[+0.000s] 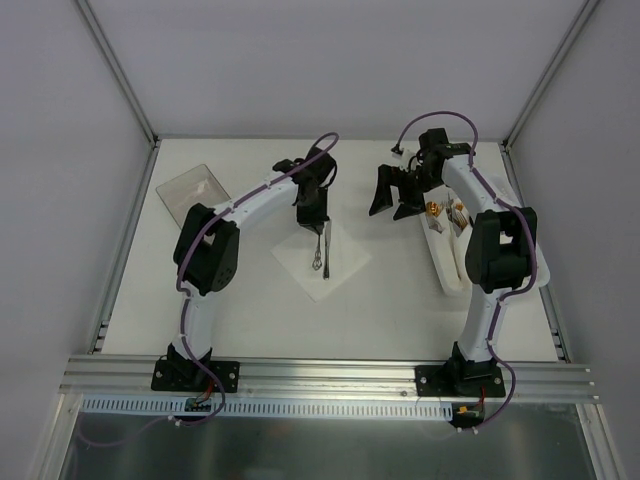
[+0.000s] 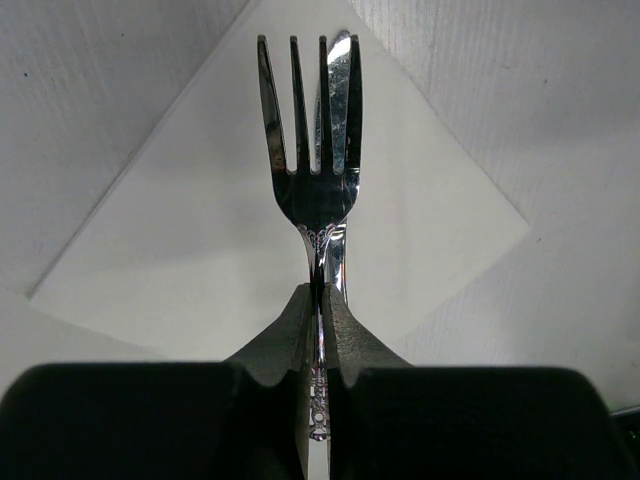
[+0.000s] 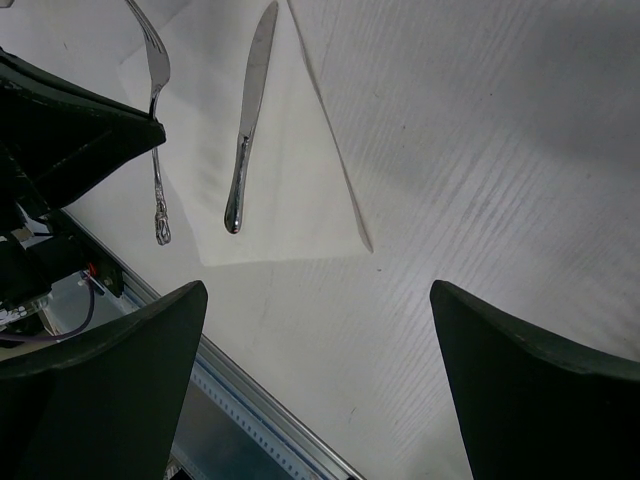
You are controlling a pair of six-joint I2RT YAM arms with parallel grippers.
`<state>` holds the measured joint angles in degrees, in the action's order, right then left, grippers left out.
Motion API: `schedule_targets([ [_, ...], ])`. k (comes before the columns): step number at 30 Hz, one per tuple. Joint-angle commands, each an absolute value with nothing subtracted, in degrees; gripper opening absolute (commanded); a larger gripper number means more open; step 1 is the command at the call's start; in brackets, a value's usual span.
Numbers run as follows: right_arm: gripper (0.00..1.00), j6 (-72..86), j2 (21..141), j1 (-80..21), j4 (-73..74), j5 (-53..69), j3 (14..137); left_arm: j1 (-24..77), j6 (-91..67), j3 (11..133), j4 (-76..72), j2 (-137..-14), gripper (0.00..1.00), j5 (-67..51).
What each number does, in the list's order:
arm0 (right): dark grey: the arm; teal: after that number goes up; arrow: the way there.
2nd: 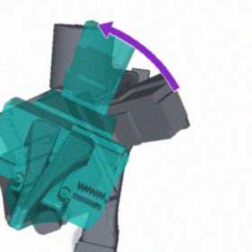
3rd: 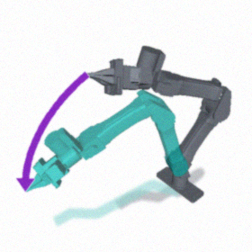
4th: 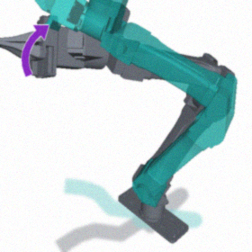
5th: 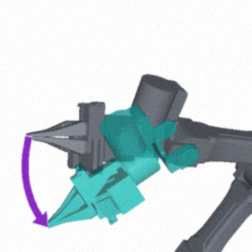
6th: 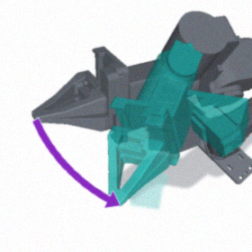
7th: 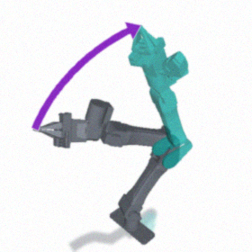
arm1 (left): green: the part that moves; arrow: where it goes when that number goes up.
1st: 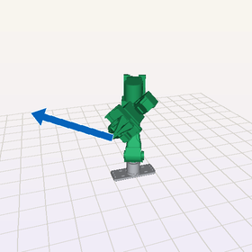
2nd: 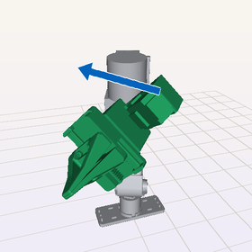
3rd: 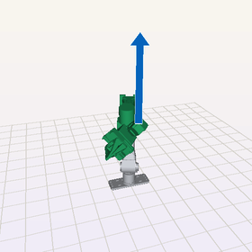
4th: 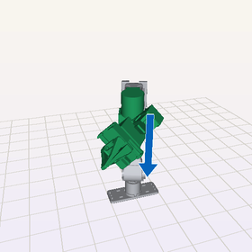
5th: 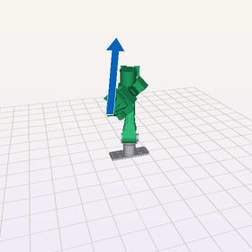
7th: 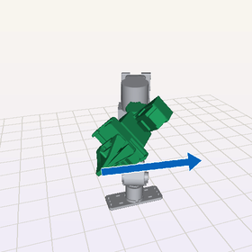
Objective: Place the utensils on the paper napkin and roll it up
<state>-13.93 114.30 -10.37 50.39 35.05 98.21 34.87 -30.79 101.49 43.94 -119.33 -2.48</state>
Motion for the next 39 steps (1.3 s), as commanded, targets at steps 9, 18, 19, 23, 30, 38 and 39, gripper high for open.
schedule_targets([
  [9,0.99,-13.54,114.61,-9.76,51.33,35.95,97.91,35.25,-32.7,100.28,42.1,-121.73,0.0,1.41],
  [18,0.99,-13.45,115.22,-9.84,51.33,35.68,98.17,35.68,-32.61,99.84,41.4,-123.57,0.0,1.14],
  [19,0.99,-13.45,115.14,-9.84,51.33,35.77,98.09,35.77,-32.61,99.76,41.4,-123.84,0.0,1.06],
  [23,0.99,-13.45,115.22,-9.76,51.33,35.6,98.17,35.68,-32.52,99.84,41.13,-124.37,0.0,0.44],
  [30,0.99,-13.45,115.31,-9.76,51.42,35.42,98.0,35.86,-32.17,100.11,41.22,-125.33,0.0,0.18],
  [38,0.99,-13.45,115.31,-9.84,51.42,35.33,97.82,35.95,-31.73,100.02,41.13,-126.39,0.0,0.18],
  [39,0.99,-13.45,115.31,-9.76,51.33,35.16,97.74,36.12,-31.64,100.11,41.13,-126.47,0.0,0.18],
])
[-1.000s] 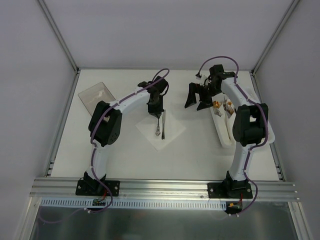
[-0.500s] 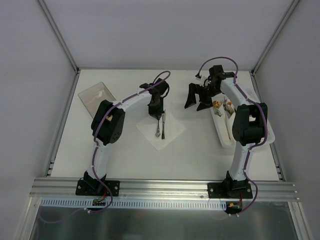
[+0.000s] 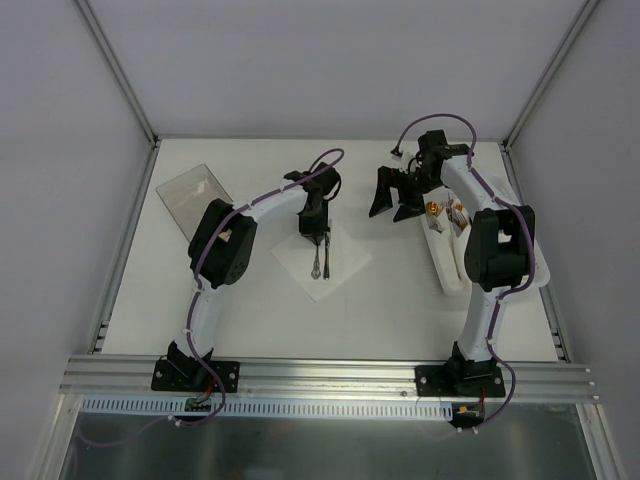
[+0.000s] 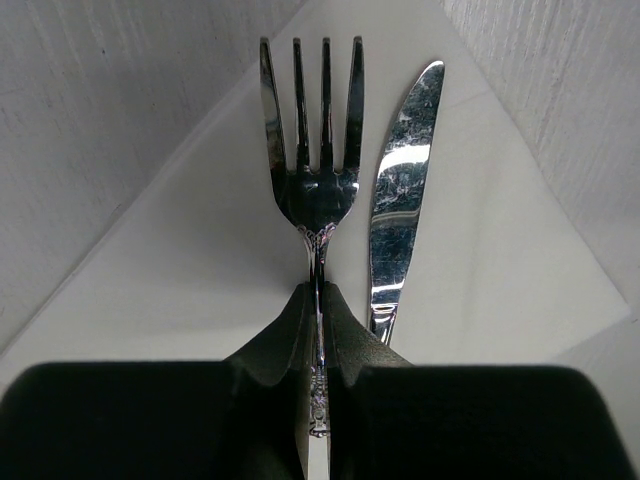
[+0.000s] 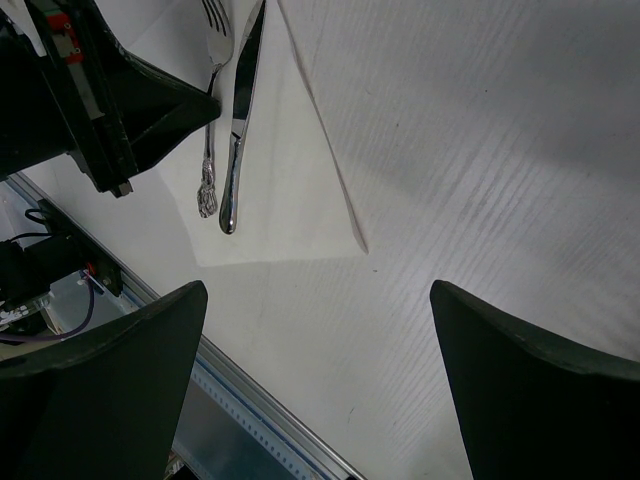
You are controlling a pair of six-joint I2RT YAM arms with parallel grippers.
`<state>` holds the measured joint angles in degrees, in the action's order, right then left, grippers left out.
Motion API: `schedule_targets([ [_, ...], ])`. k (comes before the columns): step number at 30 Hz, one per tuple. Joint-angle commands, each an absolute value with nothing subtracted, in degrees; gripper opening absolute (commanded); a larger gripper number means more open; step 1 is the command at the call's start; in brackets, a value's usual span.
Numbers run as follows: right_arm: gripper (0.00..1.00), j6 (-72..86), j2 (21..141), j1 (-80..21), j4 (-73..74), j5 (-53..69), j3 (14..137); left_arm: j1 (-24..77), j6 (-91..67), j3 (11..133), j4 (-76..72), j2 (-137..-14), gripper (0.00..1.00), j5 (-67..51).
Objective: Place the utensils on the paper napkin and roll it up
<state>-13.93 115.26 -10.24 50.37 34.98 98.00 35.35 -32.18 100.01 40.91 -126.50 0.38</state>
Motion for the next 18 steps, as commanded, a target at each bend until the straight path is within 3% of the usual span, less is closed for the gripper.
schedule_targets([
  [1,0.99,-13.45,115.4,-9.84,51.33,35.24,97.73,36.04,-31.64,100.02,41.13,-126.47,0.0,0.18],
  [11,0.99,-13.45,115.66,-9.76,51.42,35.24,97.91,36.12,-31.73,99.32,41.13,-127.0,0.03,-1.32],
  [18,0.99,-13.53,115.75,-9.76,51.42,35.24,97.91,36.12,-31.73,99.4,41.13,-126.21,0.2,-1.32],
])
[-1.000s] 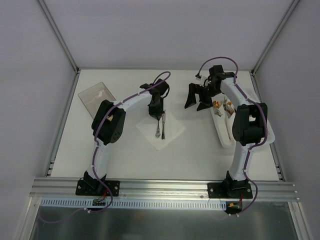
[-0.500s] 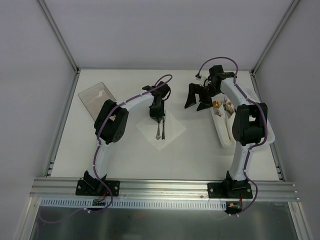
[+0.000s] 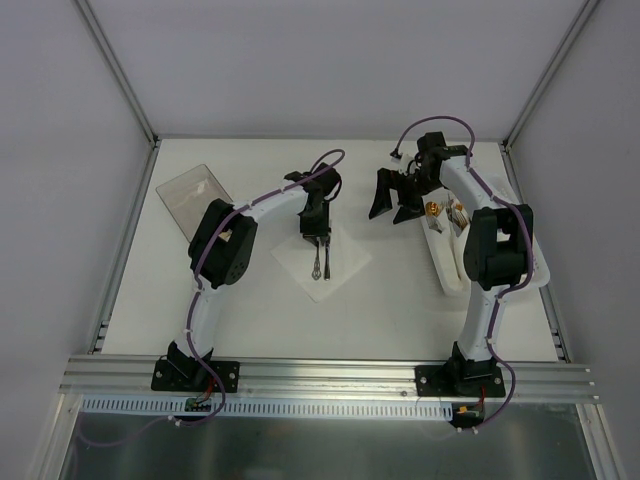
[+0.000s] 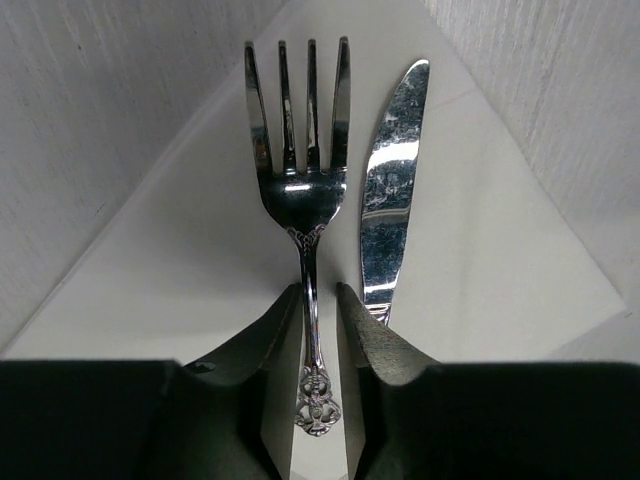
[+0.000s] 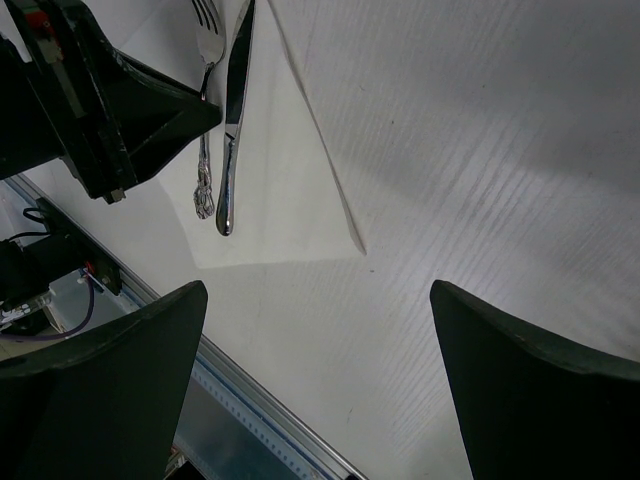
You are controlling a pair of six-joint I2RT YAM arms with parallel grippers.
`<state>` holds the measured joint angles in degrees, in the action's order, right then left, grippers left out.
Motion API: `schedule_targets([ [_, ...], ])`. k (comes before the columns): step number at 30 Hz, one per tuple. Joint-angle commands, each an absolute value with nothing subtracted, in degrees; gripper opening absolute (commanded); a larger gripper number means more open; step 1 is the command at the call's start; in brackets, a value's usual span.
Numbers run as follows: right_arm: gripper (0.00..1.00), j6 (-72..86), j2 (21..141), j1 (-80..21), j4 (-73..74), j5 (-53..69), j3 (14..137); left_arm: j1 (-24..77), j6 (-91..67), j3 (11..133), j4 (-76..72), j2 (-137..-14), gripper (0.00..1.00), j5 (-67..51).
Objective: Place the utensils on the paper napkin and roll it up
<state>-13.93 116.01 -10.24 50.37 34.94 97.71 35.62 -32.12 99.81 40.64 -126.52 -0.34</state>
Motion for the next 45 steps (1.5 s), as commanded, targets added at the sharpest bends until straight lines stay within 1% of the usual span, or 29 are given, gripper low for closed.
schedule_targets([
  [1,0.99,-13.54,115.75,-9.76,51.33,35.24,97.82,36.12,-31.47,99.58,41.13,-125.86,0.23,-1.23],
  [3,0.99,-13.62,115.66,-9.84,51.33,35.42,97.91,36.12,-31.2,100.02,41.22,-125.16,0.26,-0.36],
  [10,0.99,-14.15,114.96,-9.76,51.5,35.51,97.91,36.12,-28.74,102.3,41.4,-117.62,0.41,2.28],
  [13,0.99,-14.59,114.44,-9.76,51.5,36.12,97.65,36.04,-25.76,103.36,41.4,-113.31,0.49,4.22],
  [14,0.99,-14.94,114.17,-9.76,51.5,36.3,97.47,35.86,-23.75,103.53,41.4,-112.25,0.52,4.57],
  [15,0.99,-15.2,114.08,-9.76,51.42,36.39,97.3,35.77,-22.69,103.54,41.22,-111.02,0.59,4.57],
  [16,0.99,-15.47,113.73,-9.76,51.5,36.73,97.03,35.6,-19.54,103.54,41.05,-108.92,0.61,3.7],
  [18,0.99,-16.43,113.29,-9.76,51.59,37.09,96.68,35.42,-14.88,102.49,40.52,-106.97,0.61,0.9],
  [19,0.99,-16.87,113.03,-9.84,51.68,37.18,96.51,35.42,-9.46,101.78,40.26,-105.14,0.58,-4.69],
  [21,0.99,-18.1,112.76,-9.93,52.64,36.92,96.42,35.42,-5.38,97.14,39.73,-102.67,0.55,-9.12],
  [22,0.99,-18.54,112.68,-9.84,52.91,36.91,96.5,35.42,-1.62,94.6,39.12,-99.78,0.51,-13.49],
  [23,0.99,-19.07,112.59,-10.02,53.43,36.83,96.5,35.42,0.16,89.61,38.68,-98.19,0.5,-15.54],
  [25,0.99,-20.29,112.33,-10.19,54.23,36.57,96.24,35.33,3.42,84.84,37.97,-93.55,0.48,-18.18],
  [26,0.99,-20.56,112.15,-10.37,54.49,36.21,95.98,35.25,5.25,80.55,37.71,-91.86,0.47,-19.59],
  [28,0.96,-21.09,111.54,-11.25,54.58,34.99,94.75,34.64,5.8,76.57,36.13,-88.61,0.43,-20.91],
  [29,0.92,-21.01,111.36,-11.69,54.49,34.46,94.31,34.28,5.1,74.99,35.51,-85.64,0.4,-21.35],
  [30,0.79,-20.92,111.27,-12.91,54.41,33.67,93.7,33.76,4.4,71.84,34.72,-84.3,0.38,-21.44],
  [32,0.65,-19.69,111.53,-14.32,54.06,31.56,93.43,32.35,1.94,68.57,32.09,-81.13,0.36,-19.96],
  [33,0.53,-19.08,111.71,-15.63,53.27,31.12,93.34,32.17,1.24,66.38,31.38,-80.69,0.33,-19.08],
  [34,0.49,-18.29,111.8,-16.34,52.65,30.33,92.99,32.08,0.36,65.75,30.85,-80.51,0.31,-15.33],
  [35,0.43,-16.98,111.8,-16.96,51.69,29.89,93.08,31.91,-3.82,65.74,30.76,-81.29,0.29,-12.94],
  [36,0.4,-16.18,111.88,-18.36,51.33,28.75,93.25,31.64,-6.22,65.92,30.76,-82.17,0.25,-10.05],
  [37,0.36,-15.13,112.32,-19.15,50.98,27.78,93.6,31.38,-8.76,66.0,30.85,-83.13,0.24,-9.24],
  [38,0.26,-13.81,112.5,-19.77,50.11,26.99,94.21,31.12,-13.49,66.18,30.76,-84.88,0.24,-8.27],
  [40,0.13,-9.07,112.94,-21.61,49.22,23.84,94.66,31.11,-17.82,66.53,30.67,-87.61,0.22,-5.55],
  [42,0.08,-4.51,113.46,-23.8,47.73,22.33,95.01,31.11,-22.22,67.23,29.54,-89.11,0.22,-5.54],
  [44,0.0,-1.68,114.16,-25.74,47.29,17.51,95.8,31.11,-25.55,68.37,28.83,-90.78,0.22,-4.49],
  [45,0.0,-0.45,114.6,-27.49,47.02,16.1,96.67,31.2,-26.36,68.73,28.74,-91.23,0.23,-3.96],
])
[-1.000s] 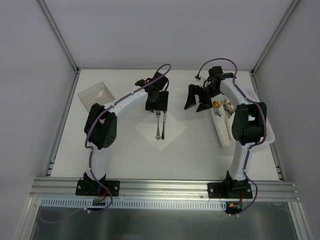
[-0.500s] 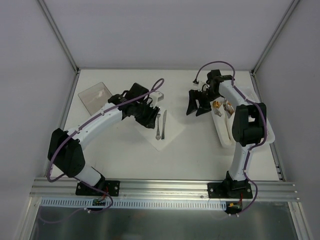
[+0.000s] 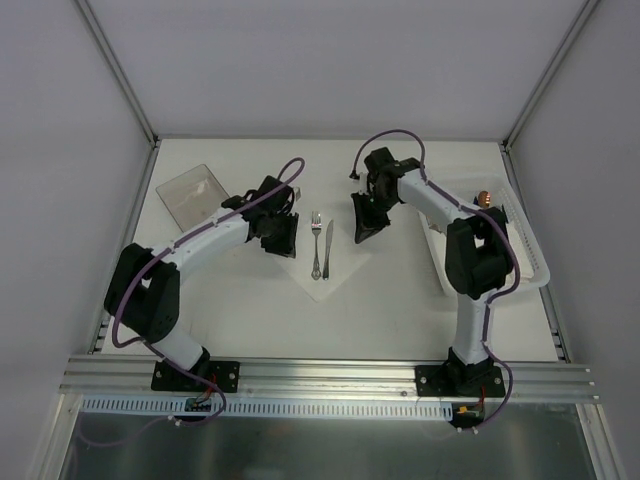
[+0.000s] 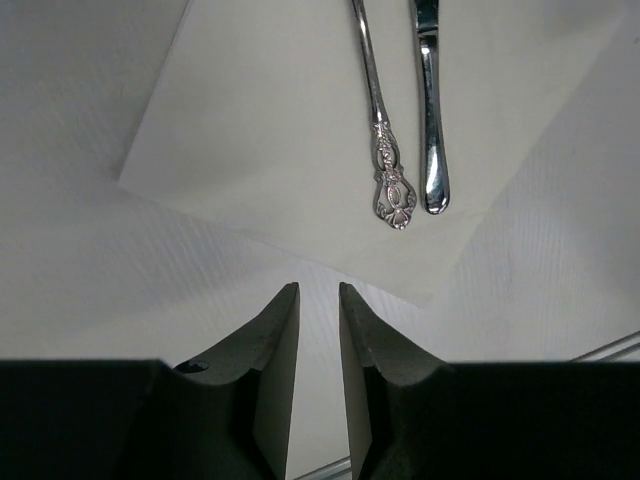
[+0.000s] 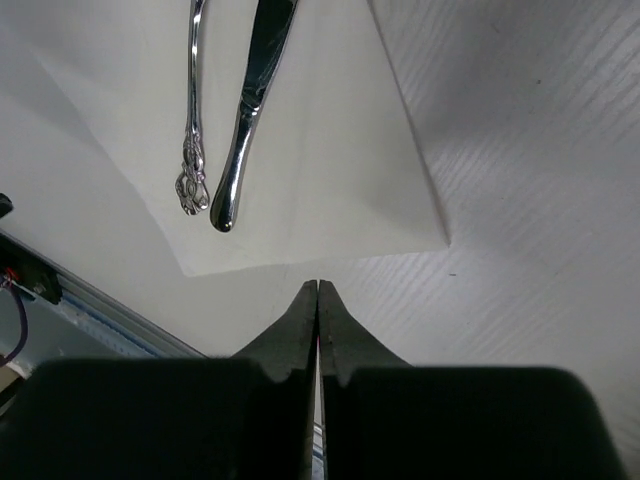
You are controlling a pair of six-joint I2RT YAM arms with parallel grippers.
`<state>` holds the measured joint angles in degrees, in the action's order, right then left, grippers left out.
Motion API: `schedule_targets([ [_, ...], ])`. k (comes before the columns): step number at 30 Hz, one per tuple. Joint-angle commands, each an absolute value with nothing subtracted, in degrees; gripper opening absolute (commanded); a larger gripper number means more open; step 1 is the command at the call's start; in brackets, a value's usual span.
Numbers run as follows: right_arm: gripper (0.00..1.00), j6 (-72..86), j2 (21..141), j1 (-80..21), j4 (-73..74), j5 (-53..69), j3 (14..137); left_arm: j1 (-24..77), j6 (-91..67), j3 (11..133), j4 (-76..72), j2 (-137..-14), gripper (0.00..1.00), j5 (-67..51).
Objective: Place the utensils on the paper napkin and roll it up
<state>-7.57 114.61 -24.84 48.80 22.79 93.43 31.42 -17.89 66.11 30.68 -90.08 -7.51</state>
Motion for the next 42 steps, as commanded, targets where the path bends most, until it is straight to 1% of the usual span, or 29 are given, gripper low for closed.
schedule_targets([
  [1,0.0,2.26,115.04,-28.29,47.11,14.34,97.29,31.11,-27.15,69.17,28.57,-91.58,0.23,-3.43],
  [3,0.0,4.3,116.36,-29.79,47.02,12.32,98.69,31.03,-29.0,69.61,28.56,-92.02,0.24,-2.38],
  [4,0.02,5.79,116.8,-30.93,47.02,11.17,99.14,30.85,-29.7,69.52,28.48,-91.85,0.24,-2.03],
  [9,0.06,8.7,119.79,-33.39,47.29,11.34,100.9,29.45,-32.96,66.37,27.43,-91.14,0.26,-1.58],
  [16,0.08,9.05,123.48,-36.47,47.11,8.88,103.88,28.57,-33.75,65.65,25.75,-92.46,0.26,-3.43],
  [26,0.09,9.75,127.0,-36.47,47.11,6.68,104.06,27.69,-34.36,63.81,25.22,-91.32,0.27,-3.78],
  [30,0.13,10.19,127.53,-36.65,46.85,6.94,103.71,27.51,-34.54,62.67,25.05,-90.62,0.28,-3.87],
  [35,0.15,10.37,129.11,-36.91,46.85,6.51,104.41,27.25,-34.45,61.61,25.05,-89.74,0.29,-3.52],
  [42,0.23,11.69,129.64,-37.0,46.85,5.89,103.01,26.89,-34.8,60.38,25.05,-88.95,0.3,-3.69],
])
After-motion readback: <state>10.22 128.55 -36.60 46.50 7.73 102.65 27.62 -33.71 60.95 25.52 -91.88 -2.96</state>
